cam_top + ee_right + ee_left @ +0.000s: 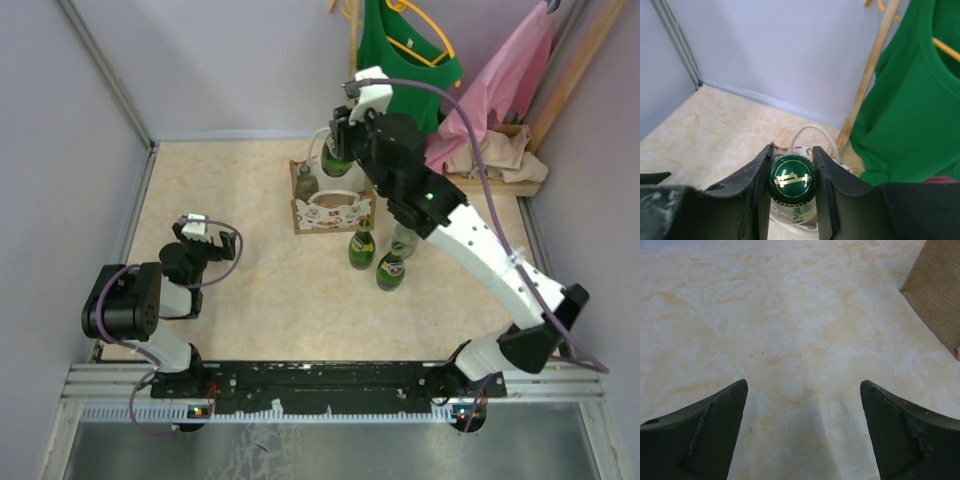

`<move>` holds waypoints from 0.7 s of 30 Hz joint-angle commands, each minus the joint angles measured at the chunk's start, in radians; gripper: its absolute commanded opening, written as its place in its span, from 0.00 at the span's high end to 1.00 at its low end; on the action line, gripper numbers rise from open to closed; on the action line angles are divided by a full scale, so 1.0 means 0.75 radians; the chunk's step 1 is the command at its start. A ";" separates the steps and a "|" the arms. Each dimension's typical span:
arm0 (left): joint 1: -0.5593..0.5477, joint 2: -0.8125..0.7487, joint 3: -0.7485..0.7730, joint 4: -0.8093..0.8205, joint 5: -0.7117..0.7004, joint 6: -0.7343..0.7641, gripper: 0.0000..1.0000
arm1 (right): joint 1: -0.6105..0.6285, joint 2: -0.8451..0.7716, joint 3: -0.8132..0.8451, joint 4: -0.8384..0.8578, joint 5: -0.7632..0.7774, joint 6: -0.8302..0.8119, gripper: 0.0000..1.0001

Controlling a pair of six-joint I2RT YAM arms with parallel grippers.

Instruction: Take the beverage out of the canvas bag

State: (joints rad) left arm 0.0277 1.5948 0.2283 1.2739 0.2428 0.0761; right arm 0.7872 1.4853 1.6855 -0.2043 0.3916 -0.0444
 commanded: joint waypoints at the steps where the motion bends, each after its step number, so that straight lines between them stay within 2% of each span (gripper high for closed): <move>1: -0.008 0.001 0.019 0.011 -0.003 0.006 0.00 | 0.001 -0.214 -0.027 0.181 -0.088 0.058 1.00; 4: -0.008 0.001 0.019 0.011 -0.004 0.007 0.00 | 0.034 -0.271 -0.091 0.134 -0.142 0.093 1.00; 11: -0.008 0.001 0.019 0.011 -0.005 0.006 0.00 | 0.234 -0.312 -0.249 0.120 -0.043 0.053 1.00; 21: -0.009 0.001 0.019 0.011 -0.003 0.006 0.00 | 0.241 -0.260 -0.508 0.126 -0.023 0.221 1.00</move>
State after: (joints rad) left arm 0.0277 1.5948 0.2283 1.2739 0.2428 0.0757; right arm 0.9695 1.2964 1.2995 -0.2783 0.3439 0.0715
